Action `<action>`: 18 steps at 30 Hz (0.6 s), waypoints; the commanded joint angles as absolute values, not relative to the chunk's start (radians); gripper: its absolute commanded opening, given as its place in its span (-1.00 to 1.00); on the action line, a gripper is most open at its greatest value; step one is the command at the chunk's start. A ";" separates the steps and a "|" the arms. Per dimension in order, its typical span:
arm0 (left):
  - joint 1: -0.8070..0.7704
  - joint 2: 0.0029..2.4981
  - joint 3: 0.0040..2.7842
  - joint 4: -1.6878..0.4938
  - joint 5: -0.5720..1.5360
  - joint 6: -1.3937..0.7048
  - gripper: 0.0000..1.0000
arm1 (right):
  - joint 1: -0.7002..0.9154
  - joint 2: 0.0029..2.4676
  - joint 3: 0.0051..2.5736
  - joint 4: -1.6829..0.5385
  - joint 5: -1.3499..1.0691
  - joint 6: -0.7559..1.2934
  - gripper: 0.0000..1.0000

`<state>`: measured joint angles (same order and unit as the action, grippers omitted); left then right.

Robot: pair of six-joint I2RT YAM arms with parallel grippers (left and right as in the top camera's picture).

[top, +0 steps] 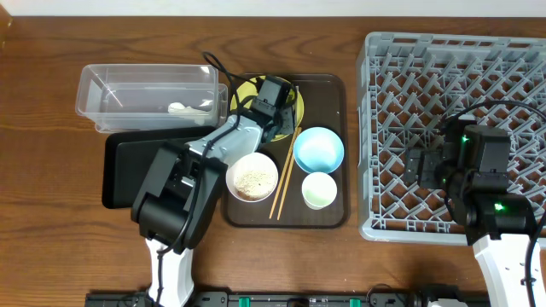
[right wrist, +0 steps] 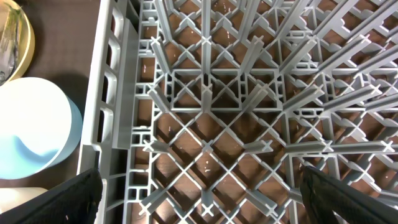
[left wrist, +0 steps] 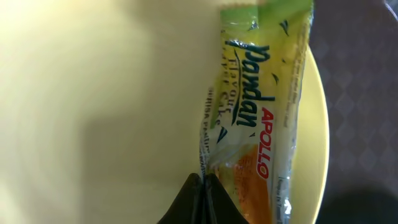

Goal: Sort waste into correct bins and load items into the dishwasher rack
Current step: 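Carry the wrapper over the clear bin and release it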

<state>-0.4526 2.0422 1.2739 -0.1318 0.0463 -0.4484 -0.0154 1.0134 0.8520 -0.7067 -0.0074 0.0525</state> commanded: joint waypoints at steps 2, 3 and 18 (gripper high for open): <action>-0.402 1.923 1.278 -0.134 0.033 -0.446 -0.88 | -0.006 1.013 0.871 -0.708 -0.012 0.066 0.99; -0.387 1.897 1.278 -0.138 0.033 -0.446 -0.88 | -0.006 1.013 0.871 -0.708 -0.012 0.066 0.98; -0.117 1.642 1.278 -0.413 -0.132 -0.636 -0.88 | -0.006 1.013 0.871 -0.707 -0.012 0.066 0.99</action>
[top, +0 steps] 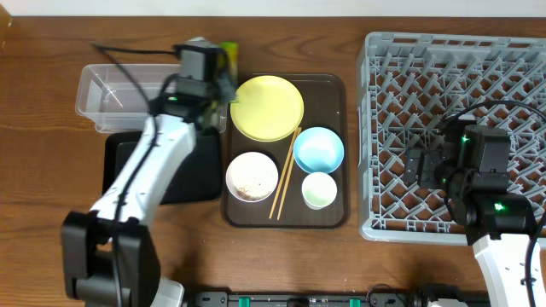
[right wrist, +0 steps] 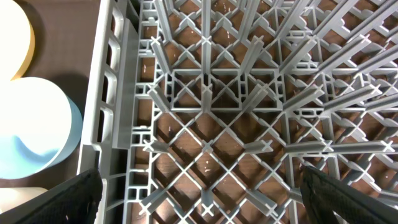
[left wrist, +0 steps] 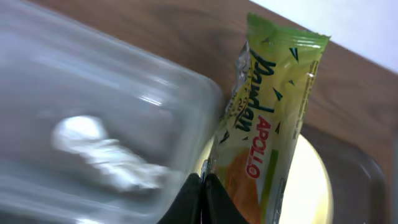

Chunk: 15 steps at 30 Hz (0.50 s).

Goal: Sort waste into correct bins and load items into the dishwasher rack
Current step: 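Carry the wrapper over the clear bin and release it, then grasp the rim of the white rice bowl with the left gripper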

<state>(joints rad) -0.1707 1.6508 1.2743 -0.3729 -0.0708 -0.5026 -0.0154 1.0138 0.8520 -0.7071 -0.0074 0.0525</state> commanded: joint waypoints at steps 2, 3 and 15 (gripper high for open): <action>-0.075 1.645 1.277 -0.474 -0.132 -0.788 -0.88 | -0.006 1.013 0.871 -0.707 -0.012 0.066 0.99; -0.060 1.646 1.277 -0.496 -0.132 -0.848 -0.88 | -0.006 1.013 0.871 -0.707 -0.012 0.066 0.99; -0.023 1.651 1.272 -0.459 -0.123 -0.829 0.01 | -0.006 1.013 0.871 -0.707 -0.012 0.066 0.98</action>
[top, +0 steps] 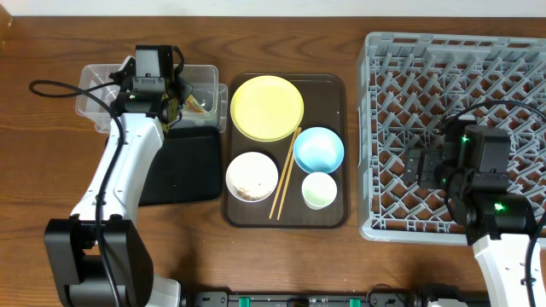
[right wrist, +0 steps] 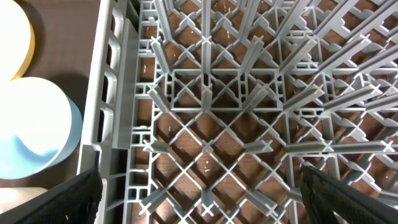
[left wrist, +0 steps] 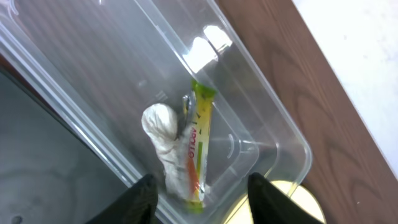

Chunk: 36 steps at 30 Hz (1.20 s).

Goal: Sort waste into correct bins and load items into the dishwasher rack
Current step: 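Grasp the rim of the white rice bowl with the left gripper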

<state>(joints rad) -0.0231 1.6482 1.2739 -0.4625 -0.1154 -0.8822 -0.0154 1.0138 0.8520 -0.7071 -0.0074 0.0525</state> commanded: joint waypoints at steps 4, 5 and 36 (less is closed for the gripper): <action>-0.029 1.625 1.273 -0.459 -0.051 -0.687 0.14 | -0.006 1.013 0.871 -0.707 -0.012 0.066 0.98; -0.036 1.615 1.273 -0.461 -0.033 -0.644 0.22 | -0.006 1.013 0.871 -0.707 -0.012 0.066 0.98; -0.614 1.734 1.182 -0.709 -0.030 -0.559 0.18 | -0.006 1.013 0.871 -0.717 -0.012 0.067 0.99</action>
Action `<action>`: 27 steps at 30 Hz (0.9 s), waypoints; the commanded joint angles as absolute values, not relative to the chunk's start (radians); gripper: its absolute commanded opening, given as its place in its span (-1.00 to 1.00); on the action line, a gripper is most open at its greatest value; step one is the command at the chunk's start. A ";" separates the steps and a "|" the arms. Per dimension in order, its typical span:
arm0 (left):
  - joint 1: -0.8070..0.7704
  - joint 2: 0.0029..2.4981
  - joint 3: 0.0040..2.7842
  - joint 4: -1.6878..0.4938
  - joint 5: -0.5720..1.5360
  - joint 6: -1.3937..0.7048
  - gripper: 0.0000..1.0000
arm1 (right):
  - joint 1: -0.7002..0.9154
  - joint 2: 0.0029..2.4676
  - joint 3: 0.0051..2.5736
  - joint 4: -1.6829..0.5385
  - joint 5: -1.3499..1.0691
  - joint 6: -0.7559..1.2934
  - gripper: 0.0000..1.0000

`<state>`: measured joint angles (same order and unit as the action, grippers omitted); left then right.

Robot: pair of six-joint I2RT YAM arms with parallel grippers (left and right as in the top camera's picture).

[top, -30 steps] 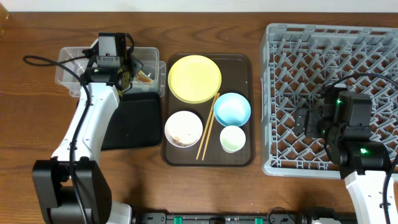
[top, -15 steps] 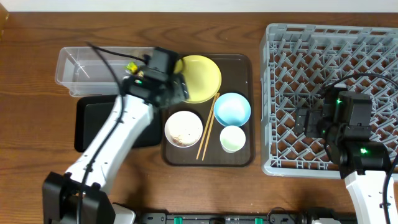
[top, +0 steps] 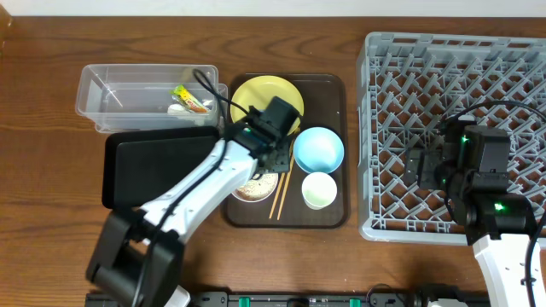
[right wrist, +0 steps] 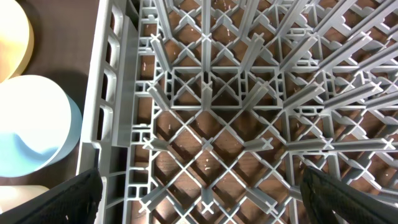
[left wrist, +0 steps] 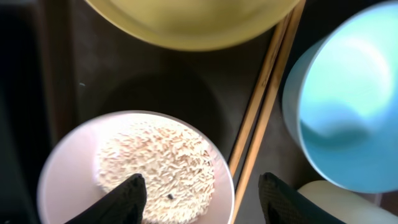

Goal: Sort waste into correct bins and load items into the dishwasher rack
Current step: 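Grasp the rim of the white rice bowl with the left gripper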

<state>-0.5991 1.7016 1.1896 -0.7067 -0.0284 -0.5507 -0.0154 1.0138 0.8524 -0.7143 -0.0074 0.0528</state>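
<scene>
My left gripper [top: 271,158] [left wrist: 200,196] stands open over the brown tray [top: 328,217], its fingers either side of the right part of the white bowl of rice [left wrist: 134,174] [top: 252,184]. A pair of chopsticks [left wrist: 261,102] [top: 282,177] lies beside the bowl. The yellow plate [top: 256,98], the blue bowl [top: 318,148] and a pale green cup [top: 318,189] share the tray. The green snack wrapper [top: 191,98] lies in the clear bin [top: 119,81] next to a white wad. My right gripper [right wrist: 202,193] hangs open over the grey dishwasher rack [top: 512,51].
A black tray-like bin [top: 158,166] lies left of the brown tray, below the clear bin. The rack [right wrist: 205,106] fills the right side of the table, its left wall close to the blue bowl [right wrist: 34,124].
My left gripper has moved from above the clear bin to the brown tray, and now hangs open over the rice bowl. The wrapper stays in the bin. The right arm has not moved.
My left gripper was shut on the green wrapper on the yellow plate. Then it held the wrapper at the clear bin's right end. Then it was open above the bin with the wrapper lying inside. Now it is open over the rice bowl.
</scene>
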 commanded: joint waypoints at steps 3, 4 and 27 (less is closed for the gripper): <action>-0.634 1.774 1.182 -0.700 -0.030 -0.559 0.16 | -0.006 1.013 0.871 -0.719 -0.012 0.067 0.99; -0.638 1.783 1.182 -0.698 -0.030 -0.559 0.14 | -0.006 1.013 0.871 -0.719 -0.012 0.067 0.98; -0.661 1.843 1.182 -0.695 -0.008 -0.559 -0.46 | -0.006 1.013 0.871 -0.719 -0.012 0.067 0.99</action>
<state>-0.6533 1.8290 1.1892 -0.6941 -0.0078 -0.5533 -0.0154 1.0134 0.8524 -0.7177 -0.0074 0.0528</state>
